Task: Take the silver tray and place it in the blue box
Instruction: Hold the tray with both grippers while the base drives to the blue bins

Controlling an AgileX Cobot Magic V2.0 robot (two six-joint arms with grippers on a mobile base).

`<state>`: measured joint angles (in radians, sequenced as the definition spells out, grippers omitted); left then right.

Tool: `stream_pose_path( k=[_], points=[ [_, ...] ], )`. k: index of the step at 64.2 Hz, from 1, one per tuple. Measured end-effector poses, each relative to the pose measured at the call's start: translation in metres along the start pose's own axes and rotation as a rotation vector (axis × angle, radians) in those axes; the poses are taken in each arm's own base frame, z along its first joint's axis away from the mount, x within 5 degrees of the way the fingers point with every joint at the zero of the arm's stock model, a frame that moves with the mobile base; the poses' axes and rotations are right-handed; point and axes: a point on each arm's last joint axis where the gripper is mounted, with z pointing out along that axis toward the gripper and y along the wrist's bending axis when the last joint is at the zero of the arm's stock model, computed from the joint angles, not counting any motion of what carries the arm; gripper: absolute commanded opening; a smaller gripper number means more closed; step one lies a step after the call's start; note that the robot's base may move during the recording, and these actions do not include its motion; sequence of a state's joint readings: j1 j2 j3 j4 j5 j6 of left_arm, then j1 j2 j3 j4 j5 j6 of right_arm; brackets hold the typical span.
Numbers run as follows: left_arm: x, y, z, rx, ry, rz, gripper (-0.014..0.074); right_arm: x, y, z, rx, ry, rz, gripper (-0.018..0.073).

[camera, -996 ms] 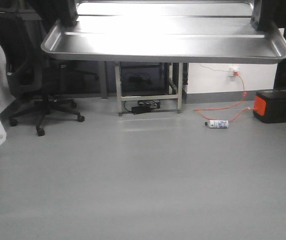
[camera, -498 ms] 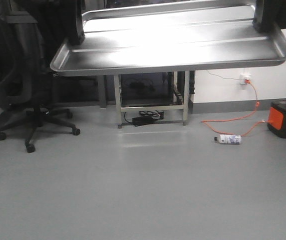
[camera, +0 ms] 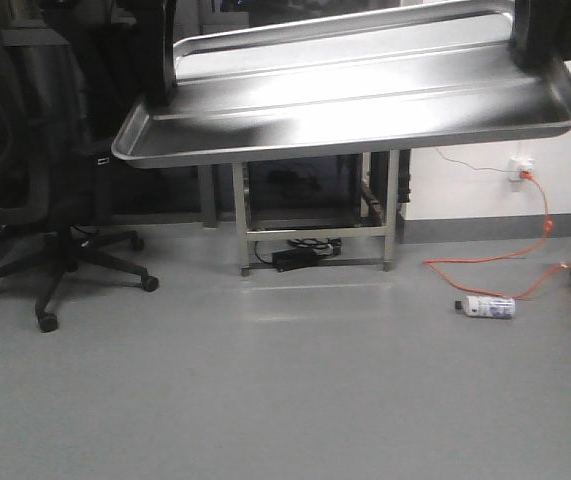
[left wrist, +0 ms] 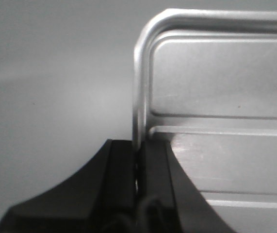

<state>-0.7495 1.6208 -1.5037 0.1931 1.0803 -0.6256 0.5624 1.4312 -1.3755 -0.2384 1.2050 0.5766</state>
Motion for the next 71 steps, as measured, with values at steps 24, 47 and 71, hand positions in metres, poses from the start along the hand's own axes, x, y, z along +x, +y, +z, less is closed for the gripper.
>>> stream_pose_path(
  k=[24,47,71],
  points=[
    [0.000,0.001,0.000,-0.006,-0.001,0.003,-0.0105,0.000,0.000,0.000,0.000,0.000,0.000,0.0059],
    [-0.008,0.001,-0.011,-0.017,-0.044,0.010,-0.0105,-0.002,0.000,0.000,-0.007,-0.019,0.001,0.0059],
    [-0.006,-0.002,-0.013,-0.018,-0.038,0.023,-0.0105,-0.002,0.000,0.000,-0.005,-0.016,0.001,0.0059]
  ],
)
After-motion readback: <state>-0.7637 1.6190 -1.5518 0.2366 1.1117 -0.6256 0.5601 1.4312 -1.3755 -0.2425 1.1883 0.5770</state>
